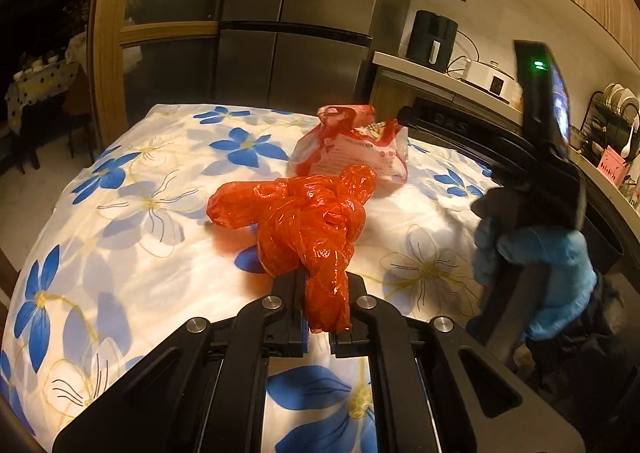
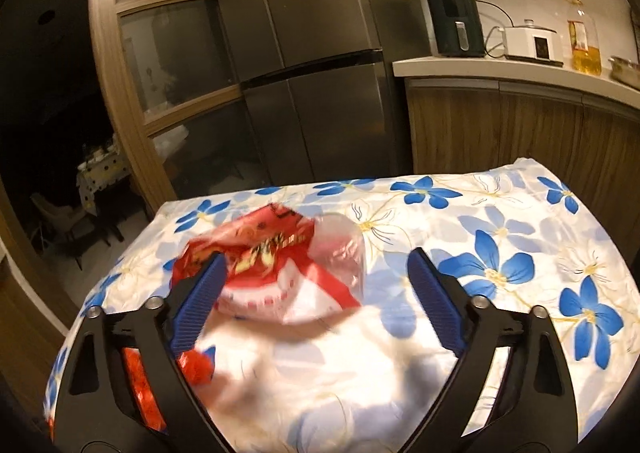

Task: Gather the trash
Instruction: 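Grasp the red plastic bag with the left tool while the right tool grasps the snack bag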

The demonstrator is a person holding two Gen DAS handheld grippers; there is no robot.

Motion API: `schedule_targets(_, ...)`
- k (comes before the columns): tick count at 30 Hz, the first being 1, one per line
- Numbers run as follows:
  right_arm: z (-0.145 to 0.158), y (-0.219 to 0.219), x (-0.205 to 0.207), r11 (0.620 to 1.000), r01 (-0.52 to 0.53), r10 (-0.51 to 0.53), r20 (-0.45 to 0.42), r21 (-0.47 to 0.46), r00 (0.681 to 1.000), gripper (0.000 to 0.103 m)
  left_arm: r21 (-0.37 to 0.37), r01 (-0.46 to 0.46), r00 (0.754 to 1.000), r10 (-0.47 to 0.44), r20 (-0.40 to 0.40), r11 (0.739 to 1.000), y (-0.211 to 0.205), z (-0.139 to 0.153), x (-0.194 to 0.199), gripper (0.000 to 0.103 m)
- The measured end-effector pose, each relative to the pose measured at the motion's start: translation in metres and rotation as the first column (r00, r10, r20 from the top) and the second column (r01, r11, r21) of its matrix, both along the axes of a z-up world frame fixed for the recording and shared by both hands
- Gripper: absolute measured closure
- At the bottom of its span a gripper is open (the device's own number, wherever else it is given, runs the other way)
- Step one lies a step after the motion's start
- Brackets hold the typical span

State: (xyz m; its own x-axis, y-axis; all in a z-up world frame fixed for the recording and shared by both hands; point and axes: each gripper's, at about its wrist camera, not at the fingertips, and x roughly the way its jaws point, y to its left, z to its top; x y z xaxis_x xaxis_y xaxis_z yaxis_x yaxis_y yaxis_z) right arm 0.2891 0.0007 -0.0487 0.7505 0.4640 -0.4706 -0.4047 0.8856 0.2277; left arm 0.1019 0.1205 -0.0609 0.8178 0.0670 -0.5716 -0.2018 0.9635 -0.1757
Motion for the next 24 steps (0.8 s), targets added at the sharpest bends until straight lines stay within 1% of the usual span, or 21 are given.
schedule_targets(1, -0.001, 0.003, 0.004, 1.000, 0.011, -0.011, -0.007, -0.001, 1.000, 0.021, 0.002, -0.001, 1.000, 0.001, 0.002, 1.000, 0.000, 0.000, -0.001, 0.097)
schedule_targets(3, -0.003, 0.008, 0.012, 1.000, 0.024, -0.024, -0.030, 0.004, 0.999, 0.030, 0.004, 0.000, 1.000, 0.000, 0.004, 1.000, 0.002, 0.000, -0.002, 0.097)
schedule_targets(4, -0.004, 0.010, 0.015, 1.000, 0.028, -0.027, -0.037, 0.004, 0.999, 0.033, 0.001, 0.003, 1.000, -0.003, 0.004, 1.000, 0.002, 0.000, -0.002, 0.097)
schedule_targets(6, -0.006, 0.013, 0.018, 0.999, 0.034, -0.034, -0.041, 0.003, 0.999, 0.042, -0.006, 0.009, 1.000, -0.009, 0.002, 1.000, 0.003, 0.000, -0.001, 0.097)
schedule_targets(7, -0.008, 0.015, 0.020, 0.999, 0.032, -0.032, -0.047, 0.005, 0.998, 0.044, -0.008, 0.013, 1.000, -0.013, 0.001, 1.000, 0.003, -0.001, 0.000, 0.097)
schedule_targets(9, -0.011, 0.018, 0.024, 0.999, 0.032, -0.031, -0.059, 0.003, 0.998, 0.057, -0.012, 0.019, 1.000, -0.019, 0.000, 1.000, 0.004, -0.001, 0.001, 0.097)
schedule_targets(10, -0.013, 0.020, 0.025, 1.000, 0.030, -0.029, -0.065, 0.001, 0.997, 0.059, -0.015, 0.022, 1.000, -0.022, 0.000, 1.000, 0.004, -0.001, 0.001, 0.097)
schedule_targets(11, -0.015, 0.021, 0.026, 1.000, 0.023, -0.023, -0.071, 0.000, 0.997, 0.065, -0.017, 0.023, 1.000, -0.023, -0.002, 1.000, 0.005, -0.002, 0.002, 0.097)
schedule_targets(12, -0.017, 0.022, 0.027, 1.000, 0.016, -0.016, -0.074, -0.001, 0.997, 0.074, -0.020, 0.025, 1.000, -0.025, -0.004, 0.999, 0.005, -0.002, 0.002, 0.097)
schedule_targets(13, -0.018, 0.025, 0.026, 1.000, 0.007, -0.007, -0.073, -0.005, 0.997, 0.079, -0.022, 0.026, 1.000, -0.026, -0.005, 0.999, 0.006, -0.003, 0.003, 0.097)
schedule_targets(14, -0.018, 0.026, 0.026, 1.000, 0.004, -0.005, -0.070, -0.013, 0.998, 0.082, -0.023, 0.027, 1.000, -0.027, -0.007, 0.999, 0.006, -0.003, 0.003, 0.097)
schedule_targets(15, -0.019, 0.027, 0.025, 1.000, 0.001, -0.002, -0.066, -0.018, 0.998, 0.089, -0.025, 0.027, 1.000, -0.027, -0.009, 0.999, 0.007, -0.004, 0.004, 0.097)
schedule_targets(16, -0.020, 0.027, 0.024, 1.000, -0.003, 0.002, -0.065, -0.019, 0.998, 0.091, -0.028, 0.027, 1.000, -0.027, -0.011, 0.999, 0.007, -0.004, 0.004, 0.097)
schedule_targets(17, -0.020, 0.027, 0.023, 1.000, -0.006, 0.004, -0.064, -0.018, 0.998, 0.101, -0.028, 0.027, 1.000, -0.027, -0.011, 0.999, 0.007, -0.004, 0.004, 0.097)
schedule_targets(24, -0.011, 0.013, 0.011, 1.000, 0.005, -0.005, -0.027, -0.022, 1.000, 0.102, -0.016, 0.016, 1.000, -0.016, -0.008, 1.000, 0.005, -0.001, 0.006, 0.097)
